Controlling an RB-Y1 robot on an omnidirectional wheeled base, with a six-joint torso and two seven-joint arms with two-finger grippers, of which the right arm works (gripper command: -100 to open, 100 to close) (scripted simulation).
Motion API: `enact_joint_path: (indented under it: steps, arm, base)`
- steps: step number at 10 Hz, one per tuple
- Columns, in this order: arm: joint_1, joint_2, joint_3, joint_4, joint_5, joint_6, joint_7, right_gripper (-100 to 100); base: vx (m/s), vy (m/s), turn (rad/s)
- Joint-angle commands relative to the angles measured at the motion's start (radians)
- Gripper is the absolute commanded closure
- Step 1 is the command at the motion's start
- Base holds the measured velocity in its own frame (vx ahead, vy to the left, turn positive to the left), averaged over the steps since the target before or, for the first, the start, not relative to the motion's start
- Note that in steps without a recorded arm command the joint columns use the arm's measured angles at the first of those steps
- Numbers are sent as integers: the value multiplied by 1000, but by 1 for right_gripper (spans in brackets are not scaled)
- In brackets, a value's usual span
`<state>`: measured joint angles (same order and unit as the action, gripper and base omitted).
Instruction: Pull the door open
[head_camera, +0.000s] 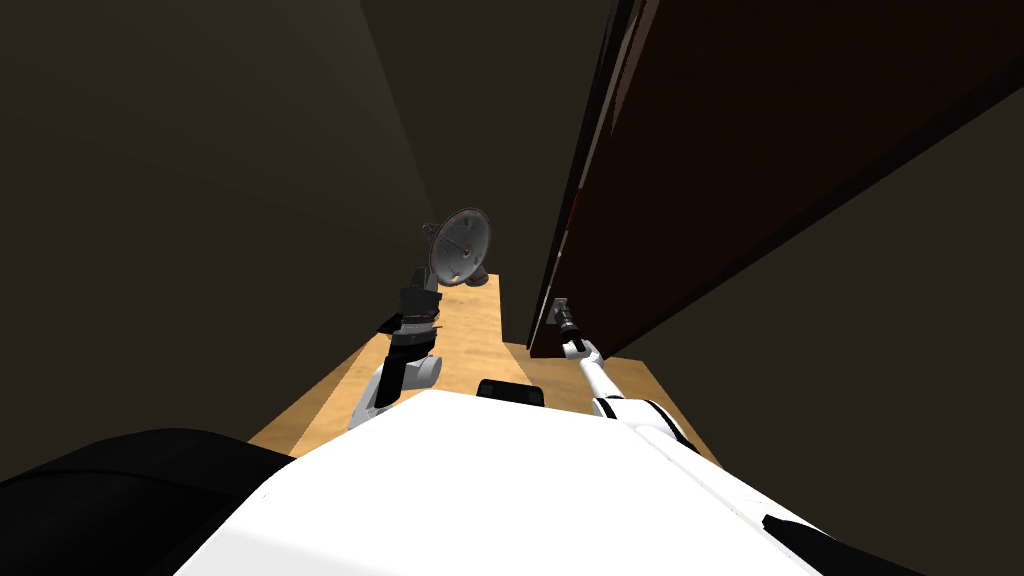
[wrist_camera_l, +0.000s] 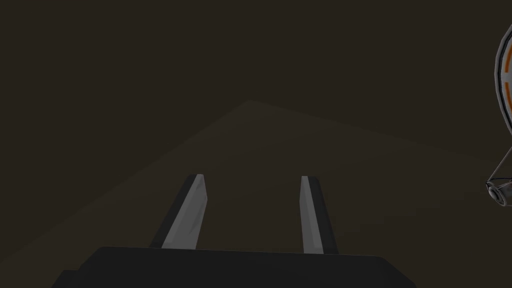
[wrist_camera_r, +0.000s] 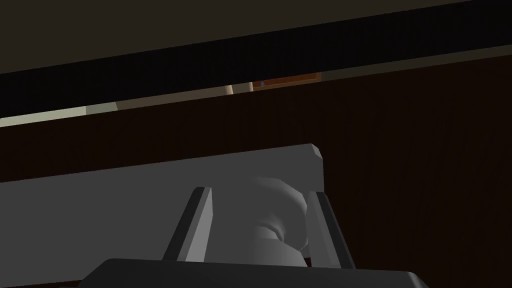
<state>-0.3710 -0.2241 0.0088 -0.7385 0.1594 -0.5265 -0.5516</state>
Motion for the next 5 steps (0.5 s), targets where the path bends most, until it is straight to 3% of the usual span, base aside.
enact_joint_path:
  steps: [1,5]
  arm:
    - [-14,4,12,28,-17,-7,-50,100]
    - [-29,5,25,48,-39,-10,-149,100]
  base:
    - [-50,-23,21]
    - [-38,-26,15]
